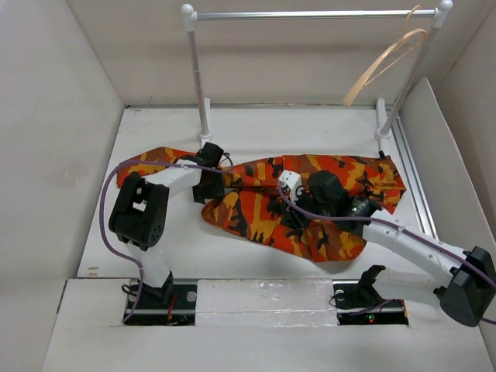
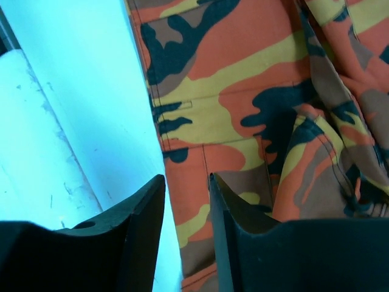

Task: Place the trousers on the hanger
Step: Flatten out the trousers at the center of the board.

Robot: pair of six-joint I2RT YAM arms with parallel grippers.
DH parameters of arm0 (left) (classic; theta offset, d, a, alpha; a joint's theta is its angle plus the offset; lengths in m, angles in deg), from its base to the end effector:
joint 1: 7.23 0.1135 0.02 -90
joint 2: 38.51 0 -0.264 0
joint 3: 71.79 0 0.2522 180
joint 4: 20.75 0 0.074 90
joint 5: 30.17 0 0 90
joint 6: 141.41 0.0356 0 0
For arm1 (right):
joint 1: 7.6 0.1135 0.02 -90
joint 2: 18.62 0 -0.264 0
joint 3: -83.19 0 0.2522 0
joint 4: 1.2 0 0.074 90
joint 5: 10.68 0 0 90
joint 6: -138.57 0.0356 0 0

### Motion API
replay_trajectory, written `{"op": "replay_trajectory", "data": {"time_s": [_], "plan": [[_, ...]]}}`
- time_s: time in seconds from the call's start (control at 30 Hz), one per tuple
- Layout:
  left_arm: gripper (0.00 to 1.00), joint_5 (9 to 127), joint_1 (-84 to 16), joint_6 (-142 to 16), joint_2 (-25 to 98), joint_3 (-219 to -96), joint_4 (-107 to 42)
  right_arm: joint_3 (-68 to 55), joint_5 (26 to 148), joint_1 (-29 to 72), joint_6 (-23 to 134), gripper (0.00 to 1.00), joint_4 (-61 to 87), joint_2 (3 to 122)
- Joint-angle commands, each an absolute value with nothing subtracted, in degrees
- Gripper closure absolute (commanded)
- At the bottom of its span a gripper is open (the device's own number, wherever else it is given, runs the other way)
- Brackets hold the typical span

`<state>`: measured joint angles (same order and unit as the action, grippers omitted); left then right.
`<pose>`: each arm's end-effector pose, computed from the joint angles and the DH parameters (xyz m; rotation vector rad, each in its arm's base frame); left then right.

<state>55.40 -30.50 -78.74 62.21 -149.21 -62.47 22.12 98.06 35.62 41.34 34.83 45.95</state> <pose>0.3198 -0.1346 0.1739 -0.1192 2.7079 -0.1618 0.1681 0.1737 0.2680 -1.1454 2.0103 0.6979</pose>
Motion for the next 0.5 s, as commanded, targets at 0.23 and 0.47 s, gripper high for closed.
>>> {"op": "replay_trajectory", "data": {"time_s": [0.23,0.47], "plan": [[1.0,56.6,-31.4,-77.3,62.5,-144.4,-61.8,23.9,90.9,35.5,44.1,0.54,34.4,40.9],[1.0,56.2,-29.3,-93.4,32.3,-142.2,-68.9,26.3,88.4,30.7,45.0,0.47,34.1,43.2]]}}
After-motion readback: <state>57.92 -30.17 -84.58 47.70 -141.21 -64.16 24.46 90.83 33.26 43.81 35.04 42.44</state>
